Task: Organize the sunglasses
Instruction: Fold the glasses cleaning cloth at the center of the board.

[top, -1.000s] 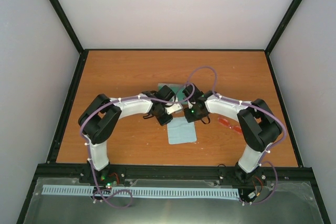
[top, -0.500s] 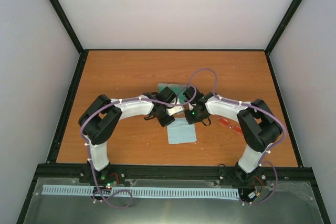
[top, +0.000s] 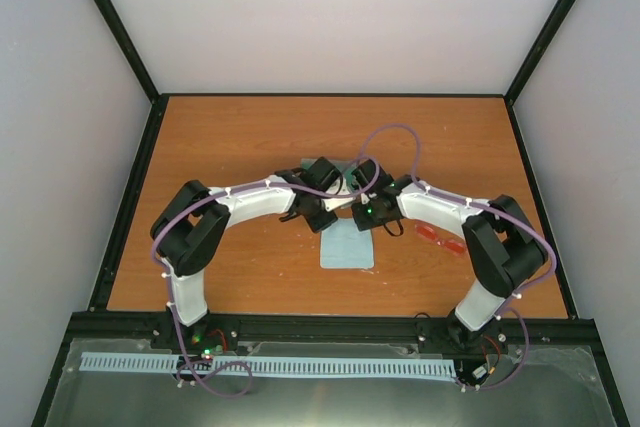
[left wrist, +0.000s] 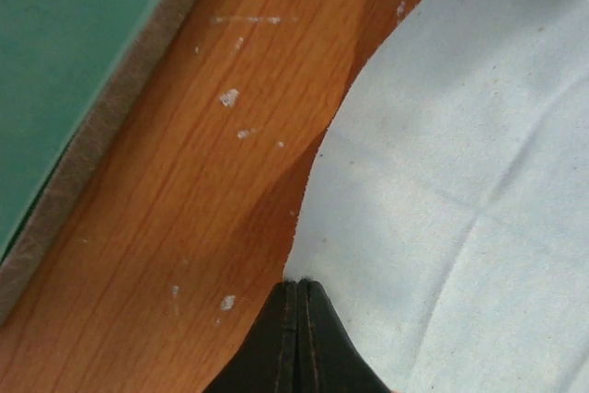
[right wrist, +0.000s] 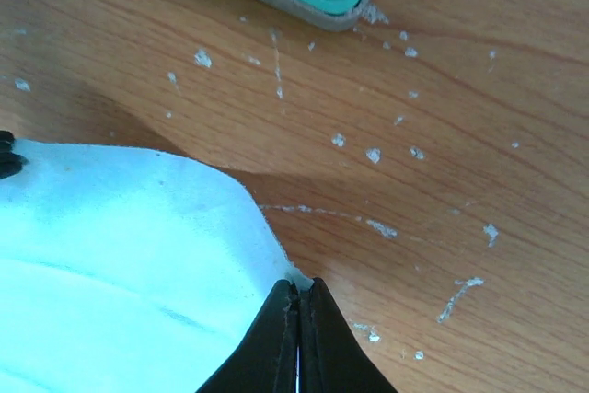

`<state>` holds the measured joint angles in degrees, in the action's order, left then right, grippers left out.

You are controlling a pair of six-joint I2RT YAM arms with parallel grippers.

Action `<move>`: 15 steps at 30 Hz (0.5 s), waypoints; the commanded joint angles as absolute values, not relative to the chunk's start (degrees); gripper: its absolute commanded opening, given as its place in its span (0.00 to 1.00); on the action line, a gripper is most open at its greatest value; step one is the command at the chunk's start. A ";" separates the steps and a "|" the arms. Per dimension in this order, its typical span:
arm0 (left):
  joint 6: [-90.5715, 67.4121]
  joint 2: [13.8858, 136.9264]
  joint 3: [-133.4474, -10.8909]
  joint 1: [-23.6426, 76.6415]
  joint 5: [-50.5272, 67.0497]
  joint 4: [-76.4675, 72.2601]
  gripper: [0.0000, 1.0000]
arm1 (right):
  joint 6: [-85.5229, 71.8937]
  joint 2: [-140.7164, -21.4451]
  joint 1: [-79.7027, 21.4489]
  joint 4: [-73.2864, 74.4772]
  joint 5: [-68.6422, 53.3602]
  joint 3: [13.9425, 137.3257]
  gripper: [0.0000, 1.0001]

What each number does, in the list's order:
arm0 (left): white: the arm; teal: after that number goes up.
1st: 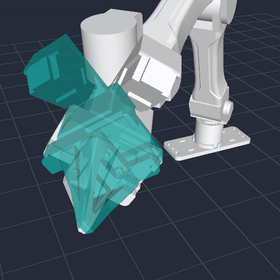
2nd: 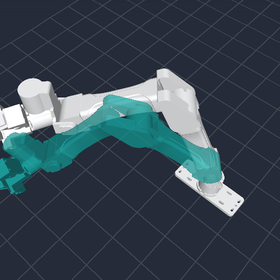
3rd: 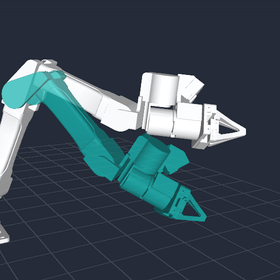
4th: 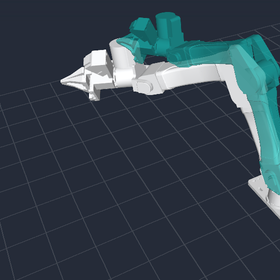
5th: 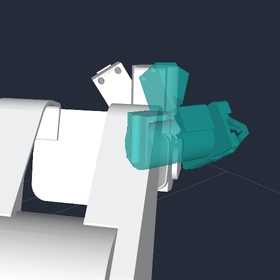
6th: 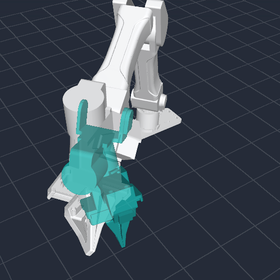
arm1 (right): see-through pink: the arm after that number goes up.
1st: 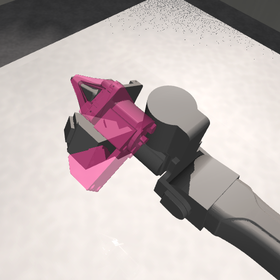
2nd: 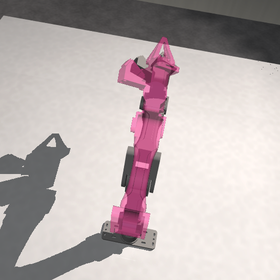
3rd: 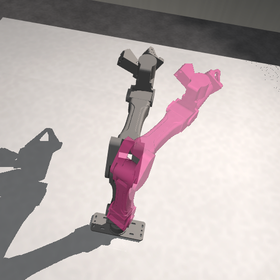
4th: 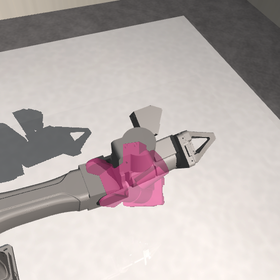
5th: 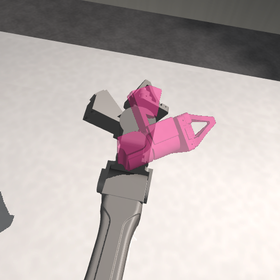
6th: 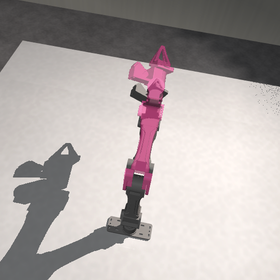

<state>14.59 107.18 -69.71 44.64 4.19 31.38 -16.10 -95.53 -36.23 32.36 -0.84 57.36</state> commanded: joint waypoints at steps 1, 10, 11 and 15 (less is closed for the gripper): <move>15.44 105.53 -72.42 45.50 3.44 33.47 0.00 | -16.14 -93.52 -35.99 29.95 -0.81 56.95 0.03; 15.38 102.80 -69.30 45.48 4.21 32.41 0.00 | -16.75 -90.65 -36.03 29.45 -0.53 54.57 0.03; 15.38 102.29 -68.81 45.50 4.22 32.24 0.00 | -16.83 -90.21 -36.03 29.42 -0.58 54.14 0.03; 15.14 100.77 -66.94 45.52 4.92 32.13 0.01 | -17.38 -88.64 -35.99 29.23 -1.17 52.33 0.03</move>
<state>14.68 103.46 -68.16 44.75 4.14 31.86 -16.21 -90.80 -36.23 30.17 -0.89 54.02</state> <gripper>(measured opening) 0.016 0.029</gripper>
